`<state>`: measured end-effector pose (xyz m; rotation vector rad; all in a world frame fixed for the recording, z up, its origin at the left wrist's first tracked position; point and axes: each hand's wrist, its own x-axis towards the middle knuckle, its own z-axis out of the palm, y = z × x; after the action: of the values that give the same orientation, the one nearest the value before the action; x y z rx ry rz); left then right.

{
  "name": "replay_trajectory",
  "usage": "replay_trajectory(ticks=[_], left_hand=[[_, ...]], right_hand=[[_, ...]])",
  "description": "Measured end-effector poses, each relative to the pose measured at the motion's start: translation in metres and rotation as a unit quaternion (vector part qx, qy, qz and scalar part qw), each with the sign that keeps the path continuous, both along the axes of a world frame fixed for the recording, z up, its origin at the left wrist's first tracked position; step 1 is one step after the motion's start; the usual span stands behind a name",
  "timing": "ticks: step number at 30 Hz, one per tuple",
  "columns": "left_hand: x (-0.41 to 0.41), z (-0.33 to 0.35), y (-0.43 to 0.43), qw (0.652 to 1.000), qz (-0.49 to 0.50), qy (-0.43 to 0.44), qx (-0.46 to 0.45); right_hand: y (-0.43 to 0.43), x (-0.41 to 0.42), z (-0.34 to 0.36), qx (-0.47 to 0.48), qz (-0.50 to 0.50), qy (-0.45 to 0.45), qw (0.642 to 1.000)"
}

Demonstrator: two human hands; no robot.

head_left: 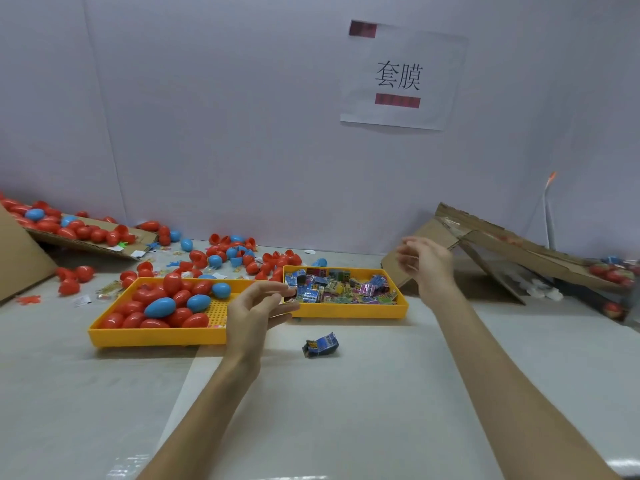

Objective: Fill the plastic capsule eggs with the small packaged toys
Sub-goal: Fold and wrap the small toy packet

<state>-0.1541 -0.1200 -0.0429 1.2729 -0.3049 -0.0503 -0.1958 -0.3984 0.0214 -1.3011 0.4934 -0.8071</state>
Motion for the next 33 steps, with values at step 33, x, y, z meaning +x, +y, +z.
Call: replay_trajectory(ticks=[33], left_hand=[[0.065,0.041,0.064,0.74,0.181,-0.195,0.618]], right_hand=[[0.093,-0.015,-0.091,-0.417,0.15,0.228,0.867]])
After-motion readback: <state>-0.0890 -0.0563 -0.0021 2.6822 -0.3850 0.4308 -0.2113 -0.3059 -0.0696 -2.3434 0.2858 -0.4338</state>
